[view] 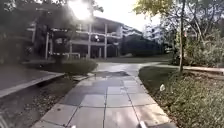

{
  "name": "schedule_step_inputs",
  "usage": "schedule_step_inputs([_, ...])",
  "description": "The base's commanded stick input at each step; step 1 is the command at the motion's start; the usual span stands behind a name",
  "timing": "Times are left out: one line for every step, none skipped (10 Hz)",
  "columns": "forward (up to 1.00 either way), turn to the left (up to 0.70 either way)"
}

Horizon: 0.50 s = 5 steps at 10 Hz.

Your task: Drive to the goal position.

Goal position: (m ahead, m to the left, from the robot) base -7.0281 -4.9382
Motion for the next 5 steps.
schedule_step_inputs([0.5, 0.0])
schedule_step_inputs([0.5, 0.0])
schedule_step_inputs([0.5, 0.0])
schedule_step_inputs([0.5, 0.0])
schedule_step_inputs([0.5, -0.07])
